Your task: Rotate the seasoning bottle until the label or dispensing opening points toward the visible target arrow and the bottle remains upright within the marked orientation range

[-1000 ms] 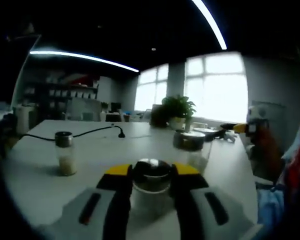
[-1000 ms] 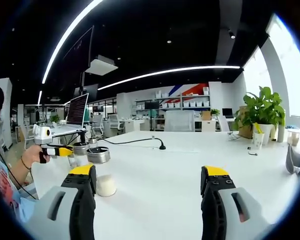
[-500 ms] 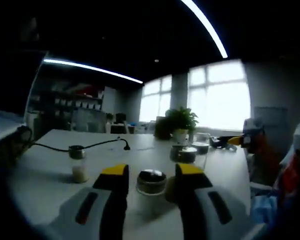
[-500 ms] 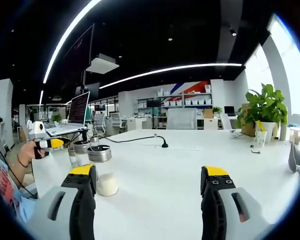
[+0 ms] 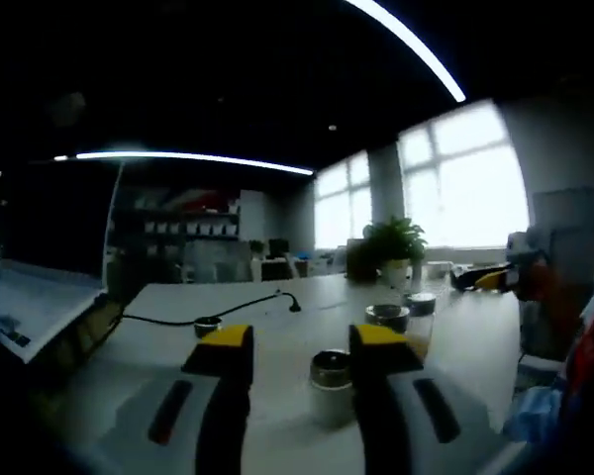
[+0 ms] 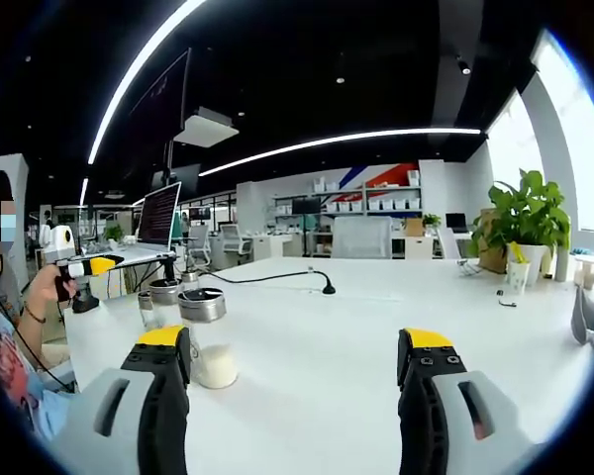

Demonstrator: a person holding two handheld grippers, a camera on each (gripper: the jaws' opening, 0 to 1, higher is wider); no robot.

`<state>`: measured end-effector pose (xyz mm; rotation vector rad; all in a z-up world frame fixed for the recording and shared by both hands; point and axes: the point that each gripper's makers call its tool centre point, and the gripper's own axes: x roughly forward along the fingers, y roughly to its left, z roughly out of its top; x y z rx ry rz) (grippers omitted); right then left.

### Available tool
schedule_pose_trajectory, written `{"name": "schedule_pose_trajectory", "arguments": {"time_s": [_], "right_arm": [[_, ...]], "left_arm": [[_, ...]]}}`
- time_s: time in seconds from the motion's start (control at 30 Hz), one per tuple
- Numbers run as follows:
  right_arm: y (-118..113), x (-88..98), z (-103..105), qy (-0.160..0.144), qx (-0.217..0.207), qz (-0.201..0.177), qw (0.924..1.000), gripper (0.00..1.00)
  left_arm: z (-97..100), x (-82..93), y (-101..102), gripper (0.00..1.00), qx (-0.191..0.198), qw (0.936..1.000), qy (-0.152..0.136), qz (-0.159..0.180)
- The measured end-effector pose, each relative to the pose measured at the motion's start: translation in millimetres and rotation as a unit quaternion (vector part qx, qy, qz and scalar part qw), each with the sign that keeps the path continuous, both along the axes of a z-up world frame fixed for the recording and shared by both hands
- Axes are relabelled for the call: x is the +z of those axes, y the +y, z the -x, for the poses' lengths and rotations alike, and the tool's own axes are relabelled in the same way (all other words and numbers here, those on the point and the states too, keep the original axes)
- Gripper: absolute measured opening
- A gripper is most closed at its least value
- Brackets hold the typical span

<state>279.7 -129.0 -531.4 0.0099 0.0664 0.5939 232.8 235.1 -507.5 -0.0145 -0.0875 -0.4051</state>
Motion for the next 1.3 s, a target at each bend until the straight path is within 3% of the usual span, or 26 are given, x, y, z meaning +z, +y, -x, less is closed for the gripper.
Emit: {"name": "schedule_pose_trajectory", "arguments": {"time_s": [0.17, 0.43, 0.57, 0.77, 1.07, 1.3], "right_arm": [[-1, -3.7, -1, 0.005, -0.001, 0.002, 1.0000, 0.89], [-2, 0.1, 0, 0.000, -0.003, 0.000, 1.0000, 0.89], [-1, -2.2, 0, 0.004, -0.001, 0.003, 1.0000, 0.89], [0, -2.6, 0, 0.004, 0.000, 0.003, 1.0000, 0.89], [2, -3.3, 0, 0.006, 0.005, 0.002, 1.0000, 0.89], [4, -1.7, 1, 0.005, 0.006, 0.001, 1.0000, 0.89]], "left_arm": [[-13.2, 5.6, 3, 0.49, 0.031, 0.9995, 0.000, 0.008], [-26.5, 7.5, 8, 0.49, 0.043, 0.9990, 0.000, 0.014], [-45.8, 6.2, 20, 0.51, 0.073, 0.9973, 0.007, -0.007], [-64.8, 1.4, 27, 0.52, 0.079, 0.9967, 0.011, -0.013], [-108.9, -17.7, 42, 0.53, 0.094, 0.9953, 0.016, -0.020], [-136.1, -20.8, 53, 0.53, 0.113, 0.9936, 0.006, 0.003]]}}
